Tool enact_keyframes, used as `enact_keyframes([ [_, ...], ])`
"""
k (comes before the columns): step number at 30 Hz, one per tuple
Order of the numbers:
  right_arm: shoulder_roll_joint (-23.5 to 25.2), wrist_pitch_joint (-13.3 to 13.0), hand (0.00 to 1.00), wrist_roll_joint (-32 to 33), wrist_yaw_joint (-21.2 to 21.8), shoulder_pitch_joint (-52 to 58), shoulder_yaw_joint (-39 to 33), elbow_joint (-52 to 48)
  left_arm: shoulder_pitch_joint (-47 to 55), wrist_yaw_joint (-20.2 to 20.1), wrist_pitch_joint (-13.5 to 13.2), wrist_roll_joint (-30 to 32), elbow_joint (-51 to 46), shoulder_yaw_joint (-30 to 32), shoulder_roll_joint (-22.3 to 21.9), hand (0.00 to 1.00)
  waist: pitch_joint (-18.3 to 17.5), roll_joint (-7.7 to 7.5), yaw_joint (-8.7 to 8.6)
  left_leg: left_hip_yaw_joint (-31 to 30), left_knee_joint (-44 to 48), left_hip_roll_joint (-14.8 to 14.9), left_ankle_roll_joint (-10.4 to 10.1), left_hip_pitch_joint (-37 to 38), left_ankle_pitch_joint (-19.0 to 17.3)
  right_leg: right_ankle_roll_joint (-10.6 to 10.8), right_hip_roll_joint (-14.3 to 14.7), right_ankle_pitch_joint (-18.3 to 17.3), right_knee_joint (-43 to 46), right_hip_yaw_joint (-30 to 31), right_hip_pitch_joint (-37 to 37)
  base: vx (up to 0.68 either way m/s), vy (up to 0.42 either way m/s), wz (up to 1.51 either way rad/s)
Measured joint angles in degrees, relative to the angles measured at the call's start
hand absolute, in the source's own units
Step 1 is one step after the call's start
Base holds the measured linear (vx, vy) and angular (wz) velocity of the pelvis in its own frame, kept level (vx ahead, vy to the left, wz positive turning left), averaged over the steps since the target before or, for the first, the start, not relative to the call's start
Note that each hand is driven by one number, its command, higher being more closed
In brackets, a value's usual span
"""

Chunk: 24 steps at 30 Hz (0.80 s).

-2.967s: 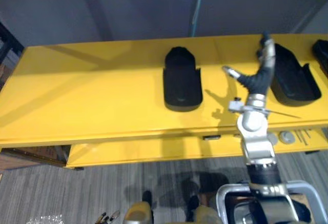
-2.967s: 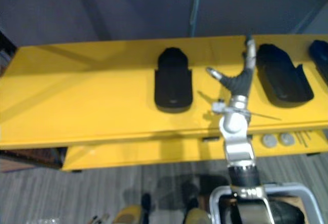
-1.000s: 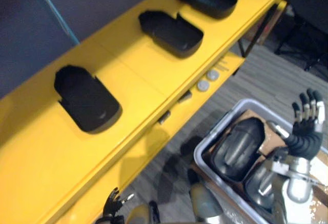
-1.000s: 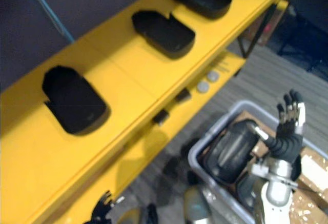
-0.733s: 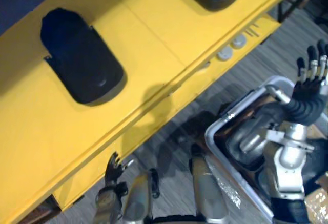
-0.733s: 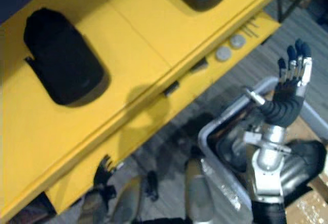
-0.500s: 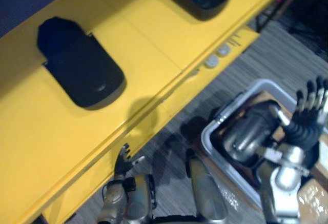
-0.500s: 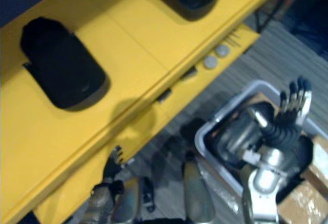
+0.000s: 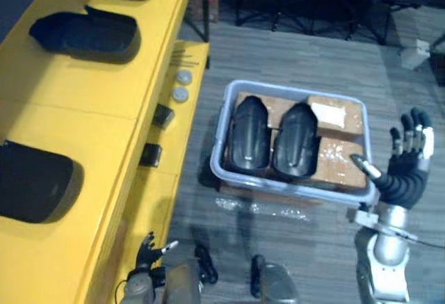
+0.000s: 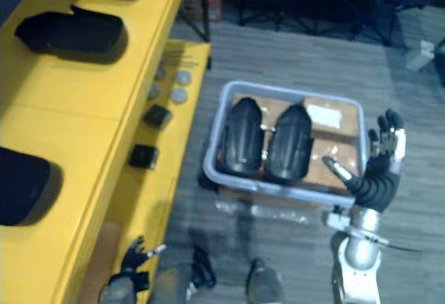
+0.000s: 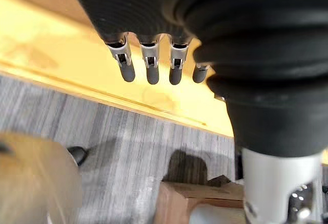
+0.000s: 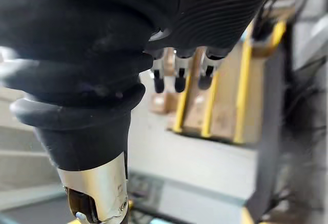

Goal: Walk over and take plastic housings, then place them on the shelf

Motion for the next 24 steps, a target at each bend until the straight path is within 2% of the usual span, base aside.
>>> enact_keyframes([
  [3, 0.0, 1.1, 0.00, 0.0, -0.9, 1.9, -2.9, 0.8, -0.5, 0.0, -0.3, -2.2, 1.3, 0.2, -1.5, 0.00, 0.5, 0.95, -0.22, -2.2, 0.8, 1.5, -1.3, -0.6, 1.5, -0.3, 1.4, 0.0, 1.0, -2.3, 0.1, -0.19, -0.153, 0.22],
  [5, -0.3, 1.7, 0.00, 0.0, -2.2, 2.2, -3.7, 3.8, 1.0, 0.0, -0.8, -4.0, 1.6, 0.3, -2.5, 0.00, 0.7, 0.95, -0.20, -2.3, -0.1, 1.6, -1.9, 0.9, 3.0, -1.0, 1.8, 0.1, 1.7, -1.7, 0.3, -0.13, -0.108, -0.13],
  [7, -1.1, 1.9, 0.00, 0.1, -3.3, 2.3, -4.0, 4.9, 3.2, 0.0, -1.8, -4.8, 1.4, 1.2, -4.1, 0.00, 1.3, 1.46, -0.04, -5.6, -0.6, 1.0, -2.9, 2.0, 3.8, -1.5, 2.2, 0.4, 2.1, 0.5, 0.1, -0.13, -0.084, -0.47],
  [8, -1.3, 1.4, 0.00, 1.0, -3.2, 2.4, -4.0, 5.7, 5.1, 0.0, -2.8, -6.8, 0.3, 2.2, -5.2, 0.00, 1.5, 1.77, -0.04, -7.5, -1.8, 0.3, -3.4, 2.9, 4.1, -1.6, 2.4, 0.2, 2.1, 2.4, -0.2, -0.06, -0.020, -0.60],
  [11, -1.1, -0.6, 0.00, 5.1, -2.9, 6.3, -6.2, 6.1, 7.3, 0.4, -4.4, -5.7, -0.6, 3.0, -5.5, 0.00, 1.6, 2.25, -1.14, -7.2, -5.1, -1.4, -4.3, 4.5, 4.2, -1.6, 1.6, 0.5, 2.1, 4.2, -1.0, -0.04, 0.033, -0.40],
  [14, -1.0, -2.1, 0.00, 5.2, -3.3, 8.8, -7.4, 6.0, 8.8, 0.4, -4.3, -5.1, -0.6, 3.9, -5.3, 0.00, 1.5, 2.40, -2.86, -6.3, -6.1, -2.3, -4.7, 5.9, 3.9, -1.4, 1.2, 0.7, 2.0, 5.9, -0.9, 0.01, 0.056, -0.27],
  [16, -0.4, -2.2, 0.00, 7.3, -3.2, 9.5, -7.3, 6.0, 8.6, -0.1, -4.3, -1.5, -0.9, 4.1, -5.0, 0.00, 1.7, 2.22, -3.29, -6.6, -5.4, -2.7, -4.6, 6.1, 4.2, -1.0, 0.9, 1.4, 1.6, 7.0, -1.0, 0.06, 0.071, -0.41],
  [17, -0.1, -2.2, 0.00, 9.4, -2.8, 8.8, -7.0, 6.4, 8.6, -0.5, -4.4, 0.0, -1.9, 4.1, -5.1, 0.00, 1.7, 2.11, -2.67, -11.6, -4.5, -3.7, -4.6, 6.4, 4.2, -0.7, 1.0, 2.1, 0.8, 9.4, -1.1, 0.07, 0.094, -0.67],
  [18, 0.0, -2.2, 0.00, 9.9, -2.6, 8.5, -6.8, 6.4, 8.6, -0.7, -4.4, 0.4, -1.9, 4.1, -5.1, 0.00, 1.7, 2.13, -2.62, -12.9, -4.5, -3.9, -4.8, 6.6, 4.1, -0.7, 1.1, 2.3, 0.5, 9.9, -1.1, 0.06, 0.086, -0.91],
  [20, 0.6, -2.6, 0.00, 14.3, 0.5, 6.8, -5.4, 9.5, 8.5, -2.1, -4.4, 0.6, -3.3, 3.0, -5.2, 0.00, 1.6, 2.31, -2.70, -17.5, -4.6, -5.3, -5.2, 7.0, 3.7, 0.3, 1.1, 4.2, -2.0, 13.5, -1.2, 0.04, 0.095, -0.81],
  [22, 1.4, -2.9, 0.00, 16.6, 2.2, 5.9, -4.4, 13.2, 8.1, -2.2, -4.3, 0.6, -3.7, 2.1, -5.2, 0.00, 1.5, 2.37, -2.88, -17.4, -4.6, -5.4, -5.6, 7.0, 3.2, 0.8, 1.0, 5.6, -3.9, 14.6, -1.2, 0.03, 0.103, -0.52],
  [24, 3.4, -2.9, 0.00, 18.3, 4.8, 5.5, -3.5, 16.4, 7.6, -2.4, -4.2, 0.6, -4.3, 0.9, -5.2, 0.00, 1.5, 2.37, -2.91, -17.3, -4.5, -5.4, -5.1, 7.0, 2.4, 1.4, 1.0, 7.4, -6.5, 15.3, -0.5, 0.01, 0.081, -0.25],
])
